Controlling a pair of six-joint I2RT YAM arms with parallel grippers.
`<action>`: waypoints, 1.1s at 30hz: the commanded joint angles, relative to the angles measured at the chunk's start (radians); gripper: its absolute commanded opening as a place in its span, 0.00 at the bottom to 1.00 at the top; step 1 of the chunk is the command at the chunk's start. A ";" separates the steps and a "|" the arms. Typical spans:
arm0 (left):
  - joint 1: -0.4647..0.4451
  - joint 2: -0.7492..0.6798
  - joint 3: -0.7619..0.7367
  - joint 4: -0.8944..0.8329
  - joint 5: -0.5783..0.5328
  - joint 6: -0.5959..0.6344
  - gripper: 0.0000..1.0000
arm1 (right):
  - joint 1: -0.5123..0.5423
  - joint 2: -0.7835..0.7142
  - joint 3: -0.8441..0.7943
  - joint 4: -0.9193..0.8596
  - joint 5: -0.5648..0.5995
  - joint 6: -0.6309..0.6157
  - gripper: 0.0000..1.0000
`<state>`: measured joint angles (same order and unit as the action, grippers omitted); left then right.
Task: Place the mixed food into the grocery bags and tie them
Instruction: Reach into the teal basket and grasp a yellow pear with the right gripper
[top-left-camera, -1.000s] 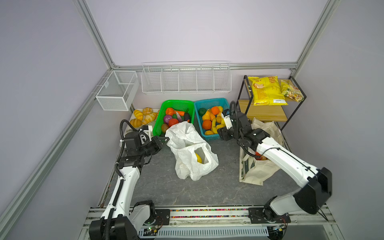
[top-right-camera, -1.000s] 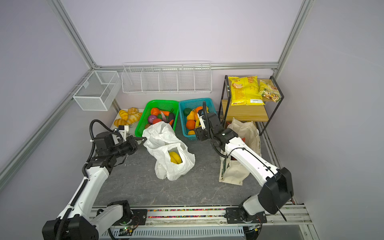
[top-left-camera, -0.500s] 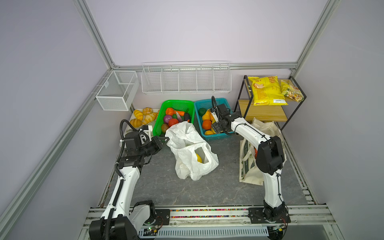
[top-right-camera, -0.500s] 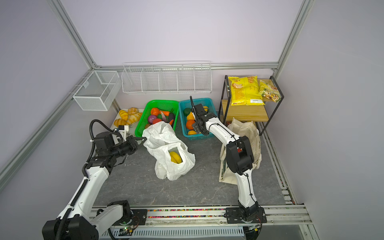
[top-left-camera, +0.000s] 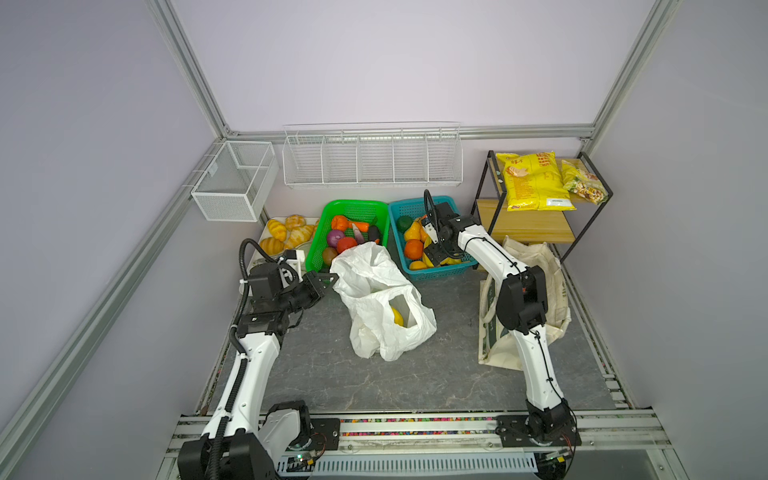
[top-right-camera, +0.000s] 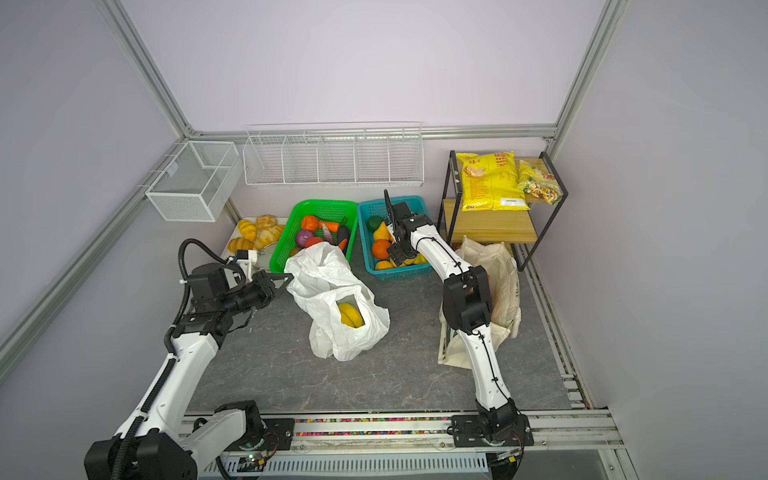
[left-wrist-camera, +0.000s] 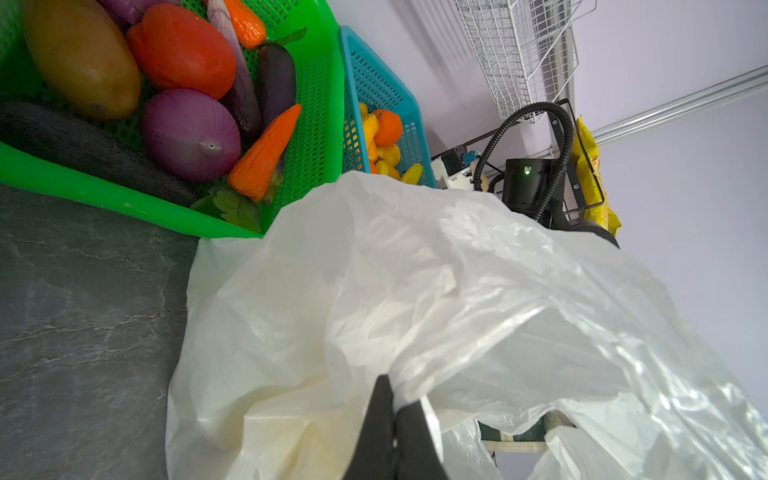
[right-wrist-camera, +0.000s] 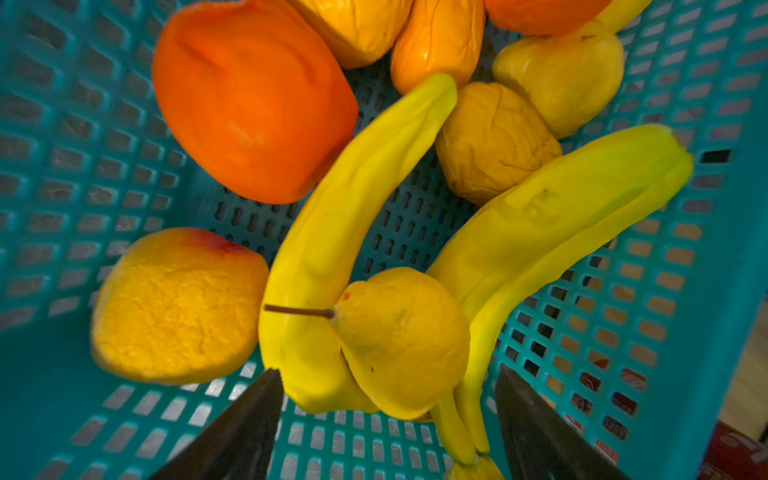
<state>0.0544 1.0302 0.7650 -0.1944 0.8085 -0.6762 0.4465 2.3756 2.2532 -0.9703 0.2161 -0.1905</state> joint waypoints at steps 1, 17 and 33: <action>0.007 -0.012 -0.010 0.027 -0.004 0.001 0.00 | -0.012 0.047 0.051 -0.083 -0.043 -0.030 0.82; 0.007 -0.007 -0.021 0.048 0.000 -0.011 0.00 | -0.031 0.151 0.171 -0.100 -0.076 -0.079 0.77; 0.007 0.000 -0.024 0.058 0.001 -0.017 0.00 | -0.035 0.203 0.221 -0.185 -0.015 -0.143 0.72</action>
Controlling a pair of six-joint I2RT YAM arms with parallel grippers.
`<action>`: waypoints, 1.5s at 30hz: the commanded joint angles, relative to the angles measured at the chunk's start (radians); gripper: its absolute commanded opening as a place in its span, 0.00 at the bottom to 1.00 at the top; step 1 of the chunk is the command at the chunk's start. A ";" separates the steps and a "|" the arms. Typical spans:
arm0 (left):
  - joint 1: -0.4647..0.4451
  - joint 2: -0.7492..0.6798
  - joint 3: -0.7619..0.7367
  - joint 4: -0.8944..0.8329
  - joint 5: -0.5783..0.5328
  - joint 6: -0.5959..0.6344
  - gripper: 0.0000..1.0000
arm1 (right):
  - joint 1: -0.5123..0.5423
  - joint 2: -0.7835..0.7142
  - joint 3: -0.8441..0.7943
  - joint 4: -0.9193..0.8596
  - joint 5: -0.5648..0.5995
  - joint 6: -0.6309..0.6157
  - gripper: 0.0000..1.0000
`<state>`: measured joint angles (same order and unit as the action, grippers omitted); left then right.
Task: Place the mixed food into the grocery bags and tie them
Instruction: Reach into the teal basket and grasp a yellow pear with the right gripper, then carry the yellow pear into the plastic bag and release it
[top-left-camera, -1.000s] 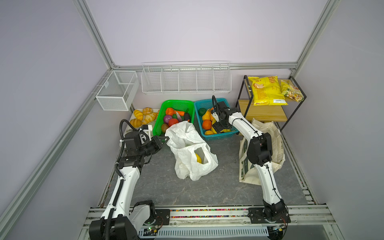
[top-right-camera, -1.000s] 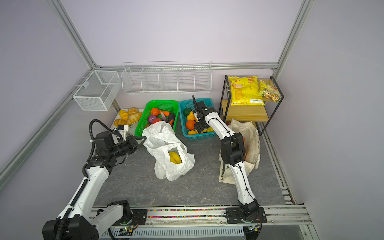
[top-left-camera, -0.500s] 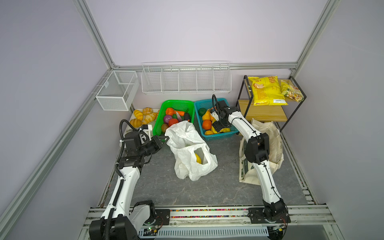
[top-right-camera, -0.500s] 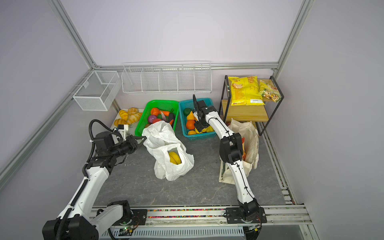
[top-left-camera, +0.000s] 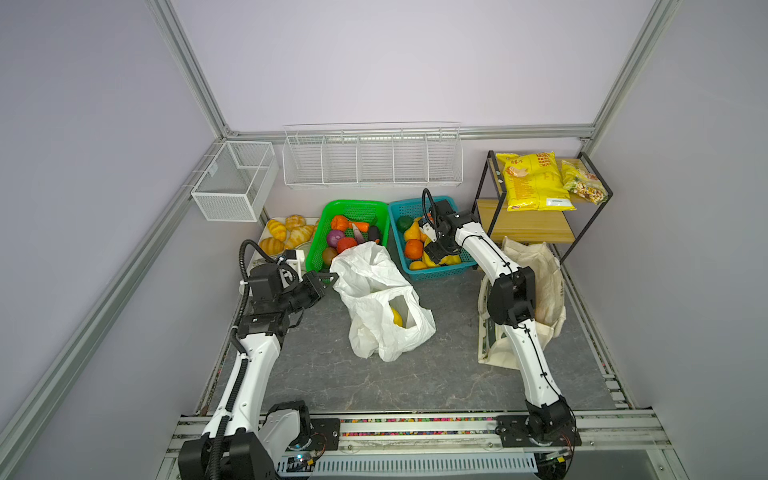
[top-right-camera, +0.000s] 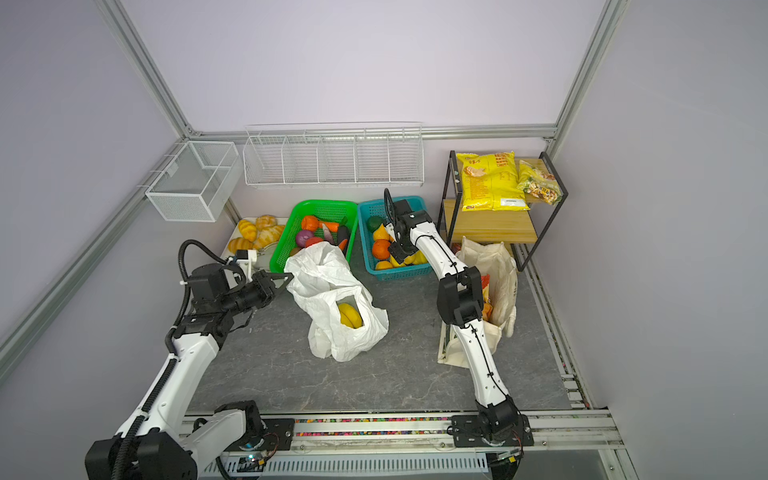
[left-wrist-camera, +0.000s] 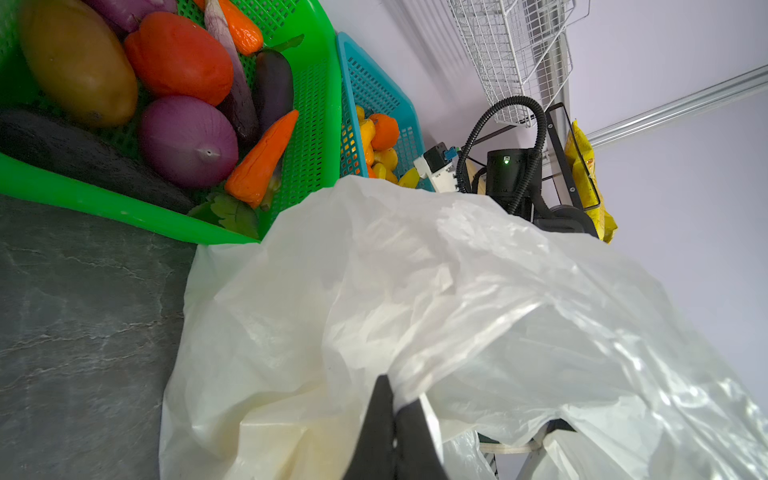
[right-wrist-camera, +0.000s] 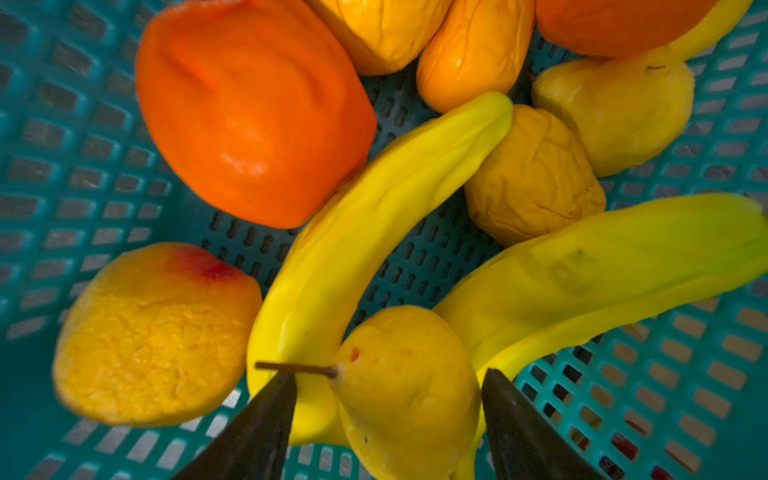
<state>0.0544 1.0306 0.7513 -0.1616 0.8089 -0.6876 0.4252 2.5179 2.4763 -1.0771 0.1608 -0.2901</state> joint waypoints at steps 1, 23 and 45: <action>0.007 0.002 -0.010 0.025 0.000 -0.006 0.00 | -0.014 0.059 -0.002 -0.086 0.044 -0.047 0.70; 0.007 0.002 -0.029 0.061 0.014 -0.030 0.00 | -0.013 -0.387 -0.334 0.235 -0.144 0.033 0.32; -0.037 -0.002 -0.012 0.065 0.038 -0.044 0.00 | 0.293 -1.321 -1.456 0.792 -0.734 0.414 0.31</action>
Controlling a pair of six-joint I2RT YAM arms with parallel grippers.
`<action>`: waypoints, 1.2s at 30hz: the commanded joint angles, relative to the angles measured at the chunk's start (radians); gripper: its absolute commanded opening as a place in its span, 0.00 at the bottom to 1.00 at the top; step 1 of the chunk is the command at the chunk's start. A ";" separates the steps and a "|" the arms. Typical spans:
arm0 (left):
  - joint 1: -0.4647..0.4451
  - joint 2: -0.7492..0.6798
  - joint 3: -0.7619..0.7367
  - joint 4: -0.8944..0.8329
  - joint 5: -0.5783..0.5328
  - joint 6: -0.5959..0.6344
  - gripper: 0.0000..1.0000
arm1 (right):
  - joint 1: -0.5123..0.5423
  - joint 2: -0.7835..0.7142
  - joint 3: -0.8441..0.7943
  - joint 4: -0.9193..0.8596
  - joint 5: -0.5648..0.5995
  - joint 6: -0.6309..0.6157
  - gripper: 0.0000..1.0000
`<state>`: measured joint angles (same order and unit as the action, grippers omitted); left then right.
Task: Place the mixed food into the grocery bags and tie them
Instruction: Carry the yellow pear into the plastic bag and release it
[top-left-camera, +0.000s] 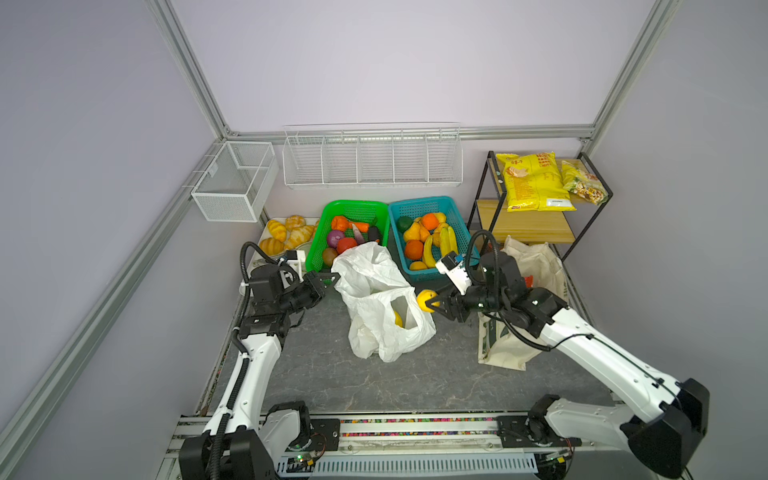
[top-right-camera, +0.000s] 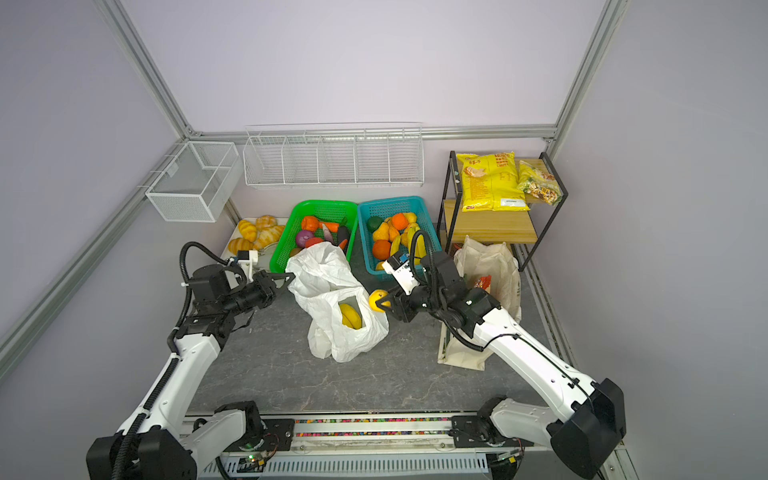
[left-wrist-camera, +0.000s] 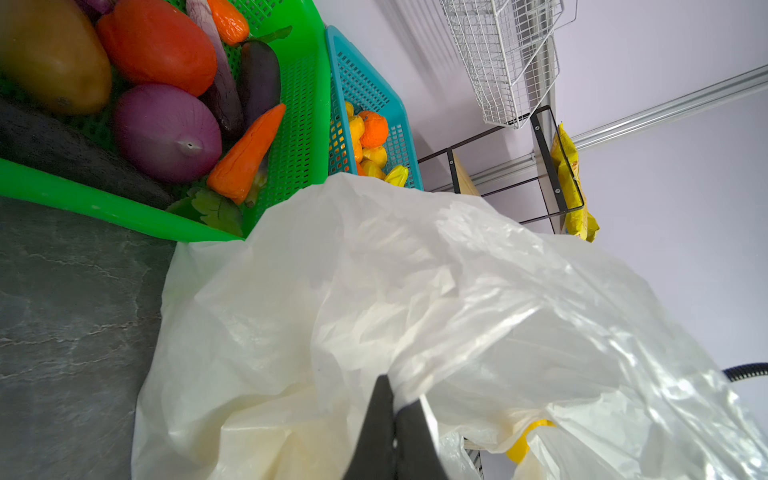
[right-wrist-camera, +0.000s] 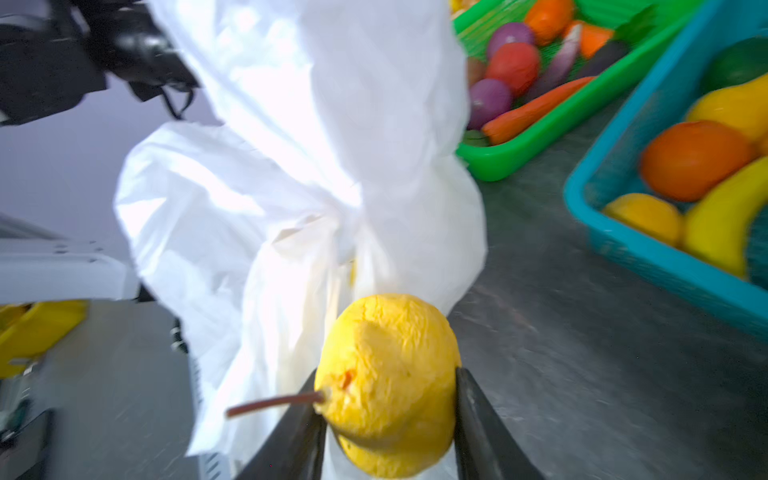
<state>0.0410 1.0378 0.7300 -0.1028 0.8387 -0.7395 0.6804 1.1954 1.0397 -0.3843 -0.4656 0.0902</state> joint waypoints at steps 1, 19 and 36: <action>-0.038 -0.012 0.016 -0.006 0.002 0.016 0.00 | 0.053 0.012 -0.010 0.106 -0.111 0.026 0.31; -0.159 -0.037 0.050 -0.033 -0.050 0.014 0.00 | 0.169 0.343 0.076 0.313 0.342 0.050 0.35; -0.134 -0.011 0.083 -0.112 -0.118 0.113 0.00 | 0.178 0.183 -0.030 0.205 0.416 -0.019 0.74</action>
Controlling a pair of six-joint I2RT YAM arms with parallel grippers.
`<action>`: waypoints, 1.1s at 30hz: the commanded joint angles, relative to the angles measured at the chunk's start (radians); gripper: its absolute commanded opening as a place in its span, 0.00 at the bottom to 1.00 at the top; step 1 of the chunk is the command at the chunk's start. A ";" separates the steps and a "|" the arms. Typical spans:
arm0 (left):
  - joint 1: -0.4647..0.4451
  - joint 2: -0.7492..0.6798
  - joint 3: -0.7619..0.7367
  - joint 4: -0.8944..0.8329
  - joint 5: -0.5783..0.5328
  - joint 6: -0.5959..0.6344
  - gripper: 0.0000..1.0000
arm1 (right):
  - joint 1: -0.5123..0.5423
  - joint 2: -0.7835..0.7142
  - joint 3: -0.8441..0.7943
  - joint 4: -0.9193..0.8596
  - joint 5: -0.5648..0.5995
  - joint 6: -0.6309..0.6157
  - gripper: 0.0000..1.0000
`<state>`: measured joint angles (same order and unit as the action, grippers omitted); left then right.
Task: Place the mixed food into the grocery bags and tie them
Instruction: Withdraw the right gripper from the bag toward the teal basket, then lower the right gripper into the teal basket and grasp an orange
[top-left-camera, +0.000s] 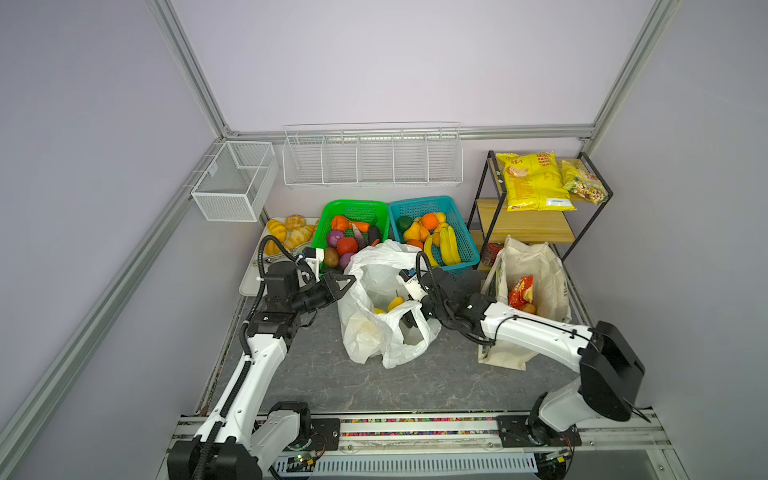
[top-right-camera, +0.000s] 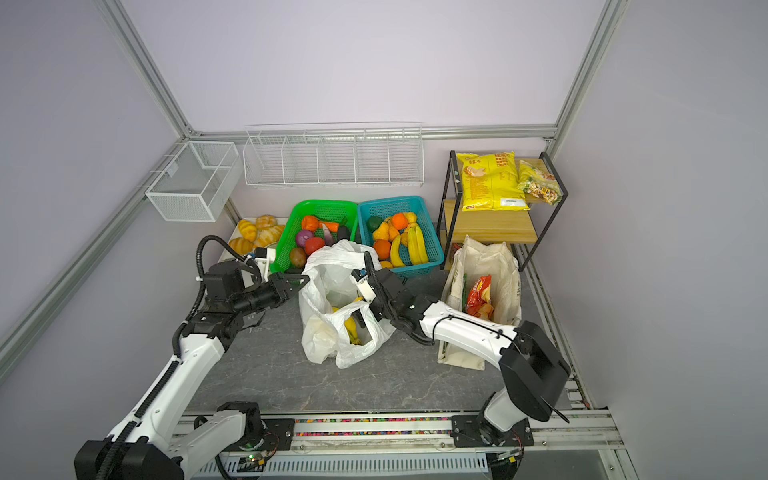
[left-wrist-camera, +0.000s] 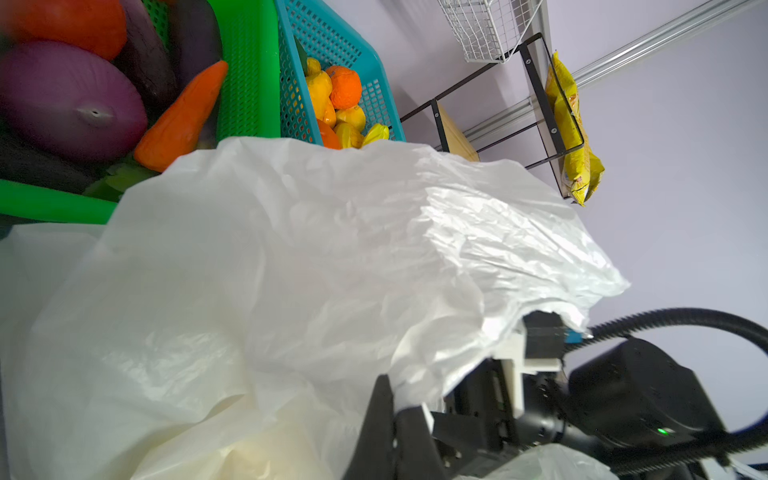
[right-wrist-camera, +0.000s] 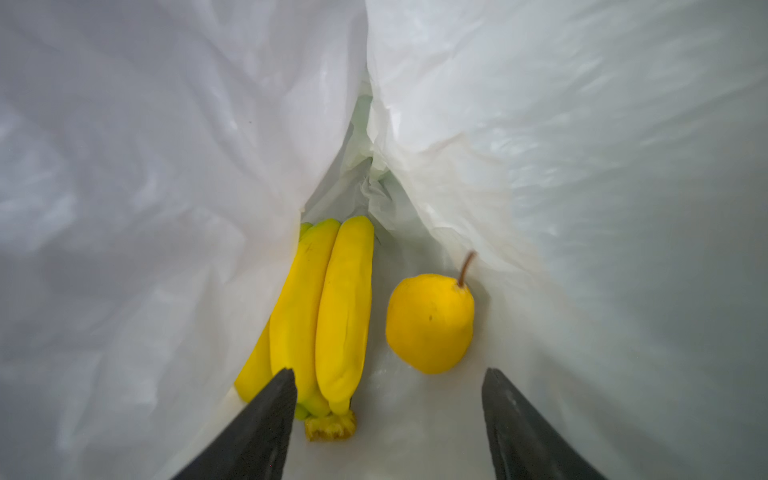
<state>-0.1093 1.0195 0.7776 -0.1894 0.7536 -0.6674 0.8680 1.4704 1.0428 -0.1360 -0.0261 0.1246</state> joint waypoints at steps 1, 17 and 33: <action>0.029 0.011 0.034 -0.028 -0.032 0.043 0.00 | -0.015 -0.132 -0.047 -0.055 -0.051 -0.064 0.74; 0.120 0.029 0.021 -0.030 -0.020 0.022 0.00 | -0.235 -0.300 -0.011 -0.082 -0.013 0.081 0.77; 0.224 -0.012 0.019 -0.150 -0.097 0.102 0.00 | -0.348 0.375 0.448 -0.146 0.172 0.043 0.78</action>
<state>0.1074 1.0206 0.7895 -0.3309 0.6834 -0.5858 0.5255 1.7767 1.4178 -0.2752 0.1421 0.1757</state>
